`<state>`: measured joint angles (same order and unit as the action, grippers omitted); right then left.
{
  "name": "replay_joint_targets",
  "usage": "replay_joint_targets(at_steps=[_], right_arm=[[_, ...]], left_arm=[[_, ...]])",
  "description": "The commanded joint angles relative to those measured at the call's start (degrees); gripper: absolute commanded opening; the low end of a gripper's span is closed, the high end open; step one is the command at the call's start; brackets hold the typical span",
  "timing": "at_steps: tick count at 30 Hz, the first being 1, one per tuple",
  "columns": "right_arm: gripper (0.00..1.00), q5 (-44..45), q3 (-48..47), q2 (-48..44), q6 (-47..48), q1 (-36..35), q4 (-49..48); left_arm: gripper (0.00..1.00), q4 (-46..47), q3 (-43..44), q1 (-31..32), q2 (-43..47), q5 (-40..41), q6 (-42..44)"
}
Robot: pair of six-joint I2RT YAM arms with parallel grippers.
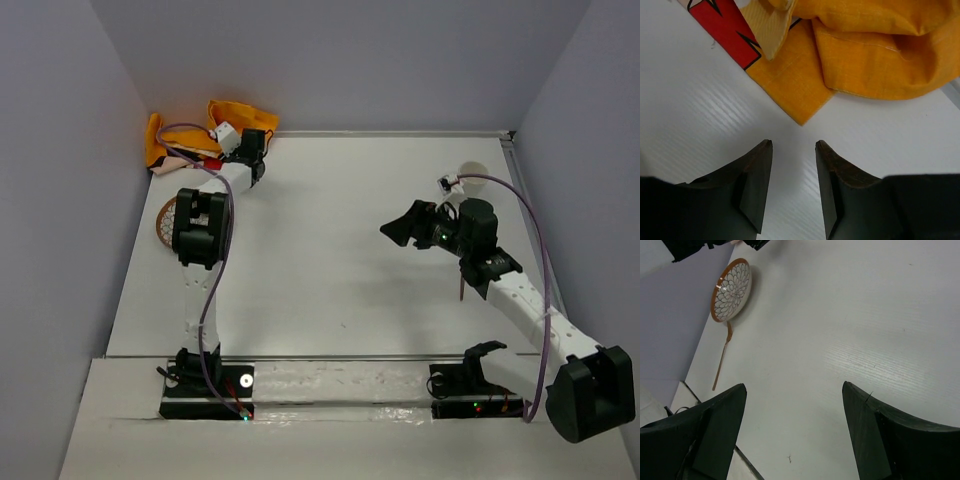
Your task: Set the dinner table for one person
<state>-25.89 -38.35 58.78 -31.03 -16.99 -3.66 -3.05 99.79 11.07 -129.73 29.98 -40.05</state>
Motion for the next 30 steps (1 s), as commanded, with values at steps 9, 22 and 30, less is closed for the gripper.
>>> replay_joint_targets(at_steps=[9, 22, 30], right_arm=[[0.82, -0.21, -2.52, 3.00, 2.11, -0.50, -3.37], [0.82, 0.14, -2.87, 3.00, 1.67, -0.50, -3.63], [0.82, -0.39, -2.96, 2.83, 1.49, -0.50, -3.63]], left_arm=[[0.54, -13.03, 23.16, -3.69, -12.91, 3.08, -4.69], [0.38, -18.04, 30.64, -3.69, -17.31, 1.22, -5.48], [0.56, -17.17, 23.27, -3.60, -12.57, 3.25, -2.66]])
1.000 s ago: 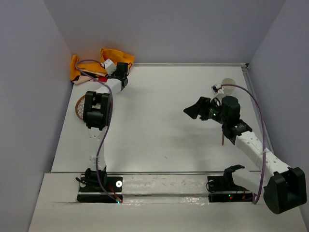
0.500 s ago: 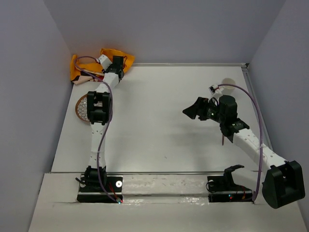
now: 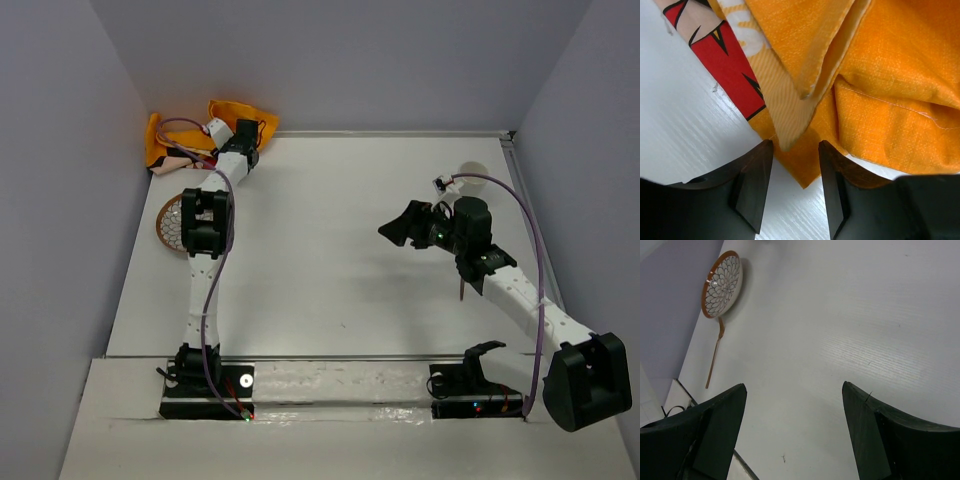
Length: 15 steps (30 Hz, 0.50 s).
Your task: Set the dinner table for one person
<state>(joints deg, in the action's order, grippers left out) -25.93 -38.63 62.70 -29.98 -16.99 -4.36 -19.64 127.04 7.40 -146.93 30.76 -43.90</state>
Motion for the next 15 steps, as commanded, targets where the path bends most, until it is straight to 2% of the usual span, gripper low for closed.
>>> replay_joint_targets(at_steps=[1, 8, 11, 12, 14, 15], right_arm=[[0.82, -0.35, -2.68, -1.17, 0.36, -0.50, -2.93], [0.82, -0.35, -2.33, -2.67, 0.18, -0.50, -2.85], [0.82, -0.35, -2.41, -3.02, 0.09, -0.50, -2.93], [0.82, -0.43, -2.41, -2.93, 0.09, -0.50, -2.85], [0.82, -0.43, -2.59, -2.93, 0.18, -0.50, -2.93], [0.82, -0.43, -2.76, -2.84, 0.27, -0.50, -2.85]], left_arm=[[0.56, -0.66, -4.34, -0.01, 4.81, 1.94, 1.10], [0.52, -1.89, -3.91, -0.02, 3.67, -2.99, -0.92], [0.37, -2.07, -2.77, -0.02, 2.53, -4.66, -1.28], [0.26, -1.81, -2.51, -0.02, 2.27, -4.92, -1.10], [0.16, -1.02, -2.15, -0.02, 1.92, -6.33, -1.01], [0.03, -0.58, -1.63, 0.07, 1.48, -7.46, -0.75]])
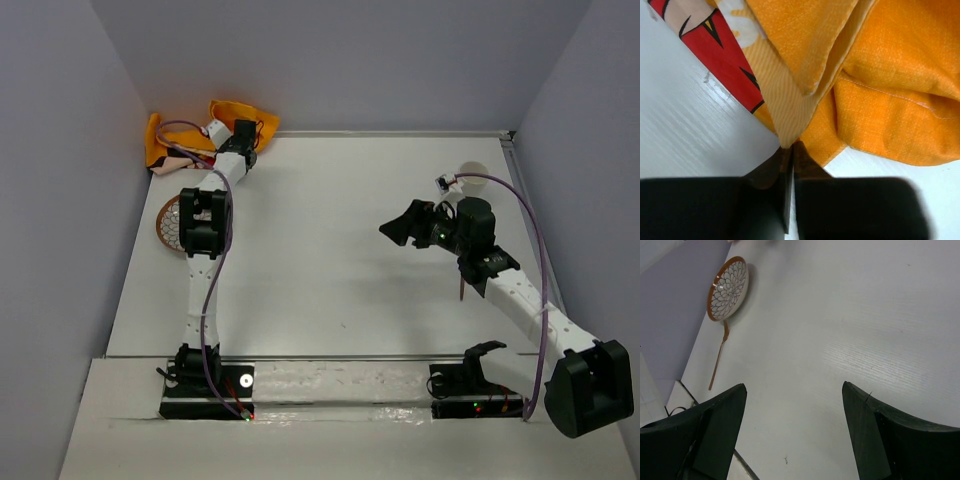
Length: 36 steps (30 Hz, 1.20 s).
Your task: Set the dinner table for one person
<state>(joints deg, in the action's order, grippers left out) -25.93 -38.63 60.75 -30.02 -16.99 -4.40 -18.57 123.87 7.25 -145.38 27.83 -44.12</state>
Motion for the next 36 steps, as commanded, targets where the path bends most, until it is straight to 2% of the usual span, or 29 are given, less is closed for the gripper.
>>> replay_joint_targets(at_steps=[1, 6, 11, 15, 23, 24, 25, 26, 29, 31, 32, 34, 36], right_arm=[[0.82, -0.35, -2.76, -0.81, 0.31, -0.50, -2.80], [0.82, 1.50, -3.12, 0.16, 0.75, -0.50, -2.89], [0.82, 5.63, -3.38, 0.42, 0.31, -0.50, -1.93], [0.82, 8.79, -3.12, -0.72, 0.40, -0.50, 0.71], [0.79, 21.08, -0.92, -4.32, 1.54, -0.50, 7.12], [0.77, 22.23, -0.66, -5.46, 1.37, -0.50, 8.00], [0.75, 23.37, 0.22, -6.08, 1.19, -0.50, 8.18], [0.73, 25.12, 0.75, -6.69, 0.67, -0.50, 8.44], [0.68, 28.03, 2.24, -7.84, -0.65, -0.50, 8.88], [0.65, 28.31, 2.60, -7.67, -1.09, -0.50, 8.89], [0.64, 28.65, 2.68, -7.40, -1.18, -0.50, 8.89], [0.64, 28.83, 2.68, -6.01, -1.53, -0.50, 8.71], [0.61, 28.48, 2.42, -4.07, -1.27, -0.50, 8.10]], left_arm=[[0.00, -1.39, 1.72, 0.31, -0.25, -5.07, -0.27], [0.00, 0.72, 4.09, 4.78, -0.17, -6.21, 3.77], [0.00, 6.77, 0.24, 15.15, 4.22, -9.72, 4.13], [0.00, 16.70, -15.10, 20.34, 12.20, -15.78, -2.01], [0.00, 32.17, -36.31, 30.71, 21.80, -15.44, -15.63], [0.04, 33.93, -40.34, 32.55, 23.37, -15.53, -16.95], [0.12, 35.95, -42.03, 33.26, 24.09, -15.79, -18.01], [0.15, 38.67, -43.09, 34.06, 24.61, -16.05, -19.06], [0.16, 39.40, -42.76, 37.48, 26.46, -15.36, -17.68], [0.26, 39.75, -41.26, 39.06, 27.95, -14.92, -16.09], [0.43, 39.84, -41.61, 39.07, 29.70, -14.48, -14.69], [0.66, 39.92, -43.01, 38.29, 31.90, -11.41, -11.89], [0.83, 38.35, -45.54, 36.80, 35.14, -9.13, -6.87]])
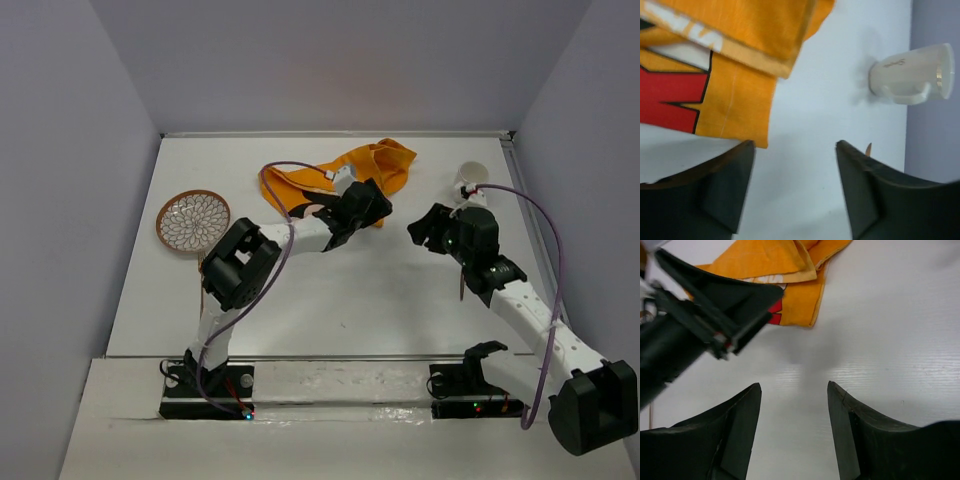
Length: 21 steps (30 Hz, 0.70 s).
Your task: Set the dinner table for one person
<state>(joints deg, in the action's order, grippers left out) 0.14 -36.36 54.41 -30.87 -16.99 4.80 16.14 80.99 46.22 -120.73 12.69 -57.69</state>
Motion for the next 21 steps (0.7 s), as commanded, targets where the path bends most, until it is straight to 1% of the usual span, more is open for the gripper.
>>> replay_joint_targets(at_steps=[1, 2, 3, 4, 5, 6, 7, 8, 9, 10, 12, 13, 16, 21], right_arm=[[0.59, 2.06, -0.11, 3.49, -0.42, -0.50, -1.63], [0.57, 1.10, -0.29, 6.64, -0.68, -0.50, -2.85], [0.55, 0.57, -0.99, 8.32, -0.94, -0.50, -3.65], [0.53, 0.30, -1.26, 10.08, -1.47, -0.50, -4.61], [0.50, -1.53, -1.52, 11.93, -2.60, -0.50, -6.97], [0.47, -3.03, -2.22, 15.86, -3.31, -0.50, -9.52], [0.47, -3.30, -2.57, 17.81, -4.97, -0.50, -11.02], [0.47, -3.39, -2.75, 19.75, -5.77, -0.50, -13.82], [0.47, -3.22, -3.10, 21.59, -6.56, -0.50, -15.16], [0.51, -3.39, -3.89, 25.44, -7.44, -0.50, -16.65], [0.54, -4.71, -4.77, 29.15, -10.34, -0.50, -20.95], [0.56, -4.45, -4.86, 32.65, -11.57, -0.50, -22.54], [0.58, -4.19, -5.65, 38.81, -17.88, -1.02, -27.20], [0.57, -3.48, -5.56, 44.98, -24.58, -1.02, -34.23]], left_arm=[[0.84, 3.98, -4.42, -3.31, 12.08, 7.25, 8.11], [0.83, 4.33, -6.53, -5.68, 13.66, 8.13, 9.51], [0.81, 4.42, -11.07, -6.92, 17.33, 9.88, 10.75], [0.80, 4.95, -13.47, -8.23, 19.19, 10.42, 11.45], [0.79, 6.34, -15.84, -9.55, 20.69, 10.51, 12.24], [0.79, 6.36, -18.56, -12.18, 22.53, 9.73, 14.51], [0.78, 4.62, -19.11, -13.59, 22.73, 8.85, 15.23], [0.78, 3.38, -19.55, -16.39, 22.73, 8.06, 15.85], [0.78, 2.50, -20.16, -16.42, 22.64, 7.10, 15.94], [0.77, 2.93, -22.35, -19.55, 22.81, 5.35, 16.03], [0.74, 4.07, -24.73, -22.91, 22.99, 3.41, 15.07], [0.71, 5.29, -26.39, -25.88, 22.91, 1.92, 14.80], [0.69, 5.39, -26.33, -28.80, 21.33, 1.12, 14.62], [0.67, 4.34, -23.17, -30.92, 16.68, 2.69, 15.07]])
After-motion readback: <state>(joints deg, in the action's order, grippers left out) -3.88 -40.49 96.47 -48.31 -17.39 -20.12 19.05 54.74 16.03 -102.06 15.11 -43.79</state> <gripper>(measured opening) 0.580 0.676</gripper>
